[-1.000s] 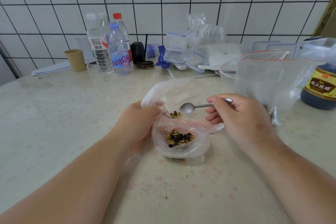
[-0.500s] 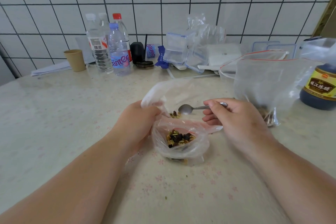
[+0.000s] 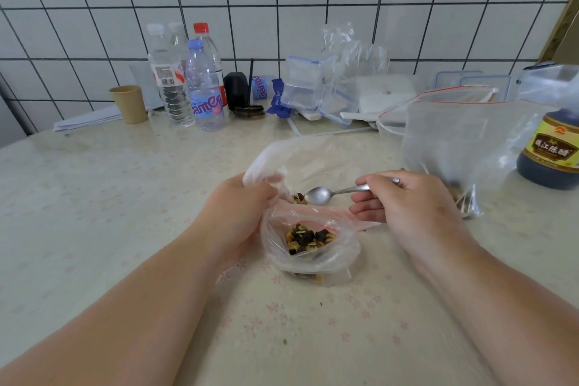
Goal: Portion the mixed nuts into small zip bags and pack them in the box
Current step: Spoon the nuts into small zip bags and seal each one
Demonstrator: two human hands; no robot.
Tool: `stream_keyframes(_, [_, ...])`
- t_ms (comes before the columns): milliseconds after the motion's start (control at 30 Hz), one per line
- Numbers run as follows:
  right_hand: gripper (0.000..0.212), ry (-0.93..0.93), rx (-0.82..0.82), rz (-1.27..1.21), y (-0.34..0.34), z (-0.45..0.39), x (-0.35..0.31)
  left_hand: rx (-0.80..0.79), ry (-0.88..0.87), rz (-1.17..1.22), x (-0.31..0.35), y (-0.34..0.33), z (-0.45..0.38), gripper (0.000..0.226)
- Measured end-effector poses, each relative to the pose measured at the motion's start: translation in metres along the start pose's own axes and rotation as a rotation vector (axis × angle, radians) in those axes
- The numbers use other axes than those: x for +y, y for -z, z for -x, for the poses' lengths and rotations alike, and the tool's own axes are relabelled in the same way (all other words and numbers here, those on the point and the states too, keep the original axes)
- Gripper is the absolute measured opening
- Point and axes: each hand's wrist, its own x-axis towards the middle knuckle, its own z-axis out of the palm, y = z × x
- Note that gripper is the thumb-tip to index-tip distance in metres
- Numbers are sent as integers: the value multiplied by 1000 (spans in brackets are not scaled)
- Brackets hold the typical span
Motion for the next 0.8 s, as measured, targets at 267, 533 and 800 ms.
stream_keyframes(267, [19, -235, 17, -286, -8, -2, -1, -24, 11, 56, 2, -5, 2, 27])
stream_keyframes(533, [17, -403, 20, -533, -9, -3, 0, -5, 40, 164, -1, -6, 1, 38])
stream_keyframes(800, [23, -414, 52, -666, 4, -11, 0, 65, 59, 120, 4, -4, 3, 28])
